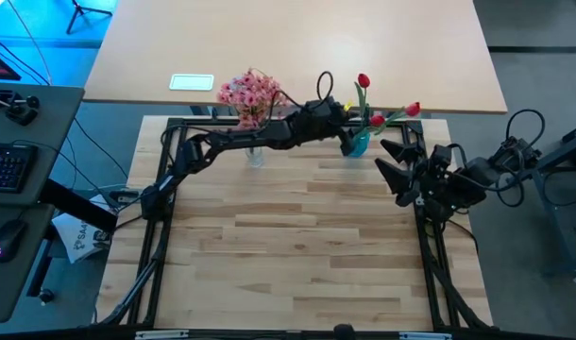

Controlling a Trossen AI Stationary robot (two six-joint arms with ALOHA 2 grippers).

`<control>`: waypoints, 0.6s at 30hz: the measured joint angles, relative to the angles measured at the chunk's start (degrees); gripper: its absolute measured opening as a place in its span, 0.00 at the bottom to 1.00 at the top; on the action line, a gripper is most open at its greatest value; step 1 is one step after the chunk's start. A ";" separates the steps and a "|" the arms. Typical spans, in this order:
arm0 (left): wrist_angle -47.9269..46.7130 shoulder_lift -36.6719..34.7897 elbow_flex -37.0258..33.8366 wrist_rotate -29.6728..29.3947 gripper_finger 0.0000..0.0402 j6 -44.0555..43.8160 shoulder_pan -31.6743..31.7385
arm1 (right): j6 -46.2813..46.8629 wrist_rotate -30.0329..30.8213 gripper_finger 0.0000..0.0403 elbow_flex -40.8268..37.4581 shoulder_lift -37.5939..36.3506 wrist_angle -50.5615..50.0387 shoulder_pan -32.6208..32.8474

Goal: Sort flowers into vase by color
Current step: Return to Home Position

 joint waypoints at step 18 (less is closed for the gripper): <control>-21.50 -8.56 -0.02 20.28 0.49 -7.21 -8.04 | -3.70 -2.76 0.83 0.02 -1.46 -0.03 0.16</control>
